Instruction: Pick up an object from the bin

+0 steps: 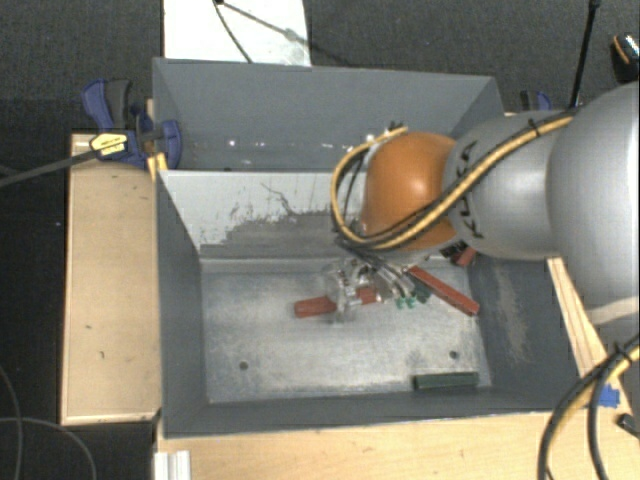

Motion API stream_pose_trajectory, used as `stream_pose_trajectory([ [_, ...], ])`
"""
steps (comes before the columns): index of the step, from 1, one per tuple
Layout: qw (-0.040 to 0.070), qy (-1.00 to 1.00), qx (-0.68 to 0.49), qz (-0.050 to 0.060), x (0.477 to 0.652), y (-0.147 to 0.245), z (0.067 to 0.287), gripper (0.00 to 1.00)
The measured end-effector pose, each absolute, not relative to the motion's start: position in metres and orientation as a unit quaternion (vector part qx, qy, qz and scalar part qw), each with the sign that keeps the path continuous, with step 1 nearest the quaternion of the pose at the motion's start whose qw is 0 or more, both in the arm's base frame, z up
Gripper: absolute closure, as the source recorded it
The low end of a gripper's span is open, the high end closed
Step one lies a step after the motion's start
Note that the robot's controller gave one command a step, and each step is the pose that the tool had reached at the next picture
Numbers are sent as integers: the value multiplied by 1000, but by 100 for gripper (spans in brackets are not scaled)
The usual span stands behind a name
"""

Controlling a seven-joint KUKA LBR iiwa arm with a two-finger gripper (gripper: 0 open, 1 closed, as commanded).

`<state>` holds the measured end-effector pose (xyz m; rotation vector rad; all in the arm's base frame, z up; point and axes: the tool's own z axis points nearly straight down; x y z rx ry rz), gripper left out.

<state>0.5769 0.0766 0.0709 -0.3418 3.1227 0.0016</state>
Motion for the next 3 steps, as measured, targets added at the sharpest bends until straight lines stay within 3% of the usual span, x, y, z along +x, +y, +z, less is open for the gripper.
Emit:
stream_pose_trajectory([
  [1,4,994,-105,0,579,77,130,100],
  [2,3,995,-103,1,580,77,135,100],
  [3,4,995,-100,0,582,77,187,100],
])
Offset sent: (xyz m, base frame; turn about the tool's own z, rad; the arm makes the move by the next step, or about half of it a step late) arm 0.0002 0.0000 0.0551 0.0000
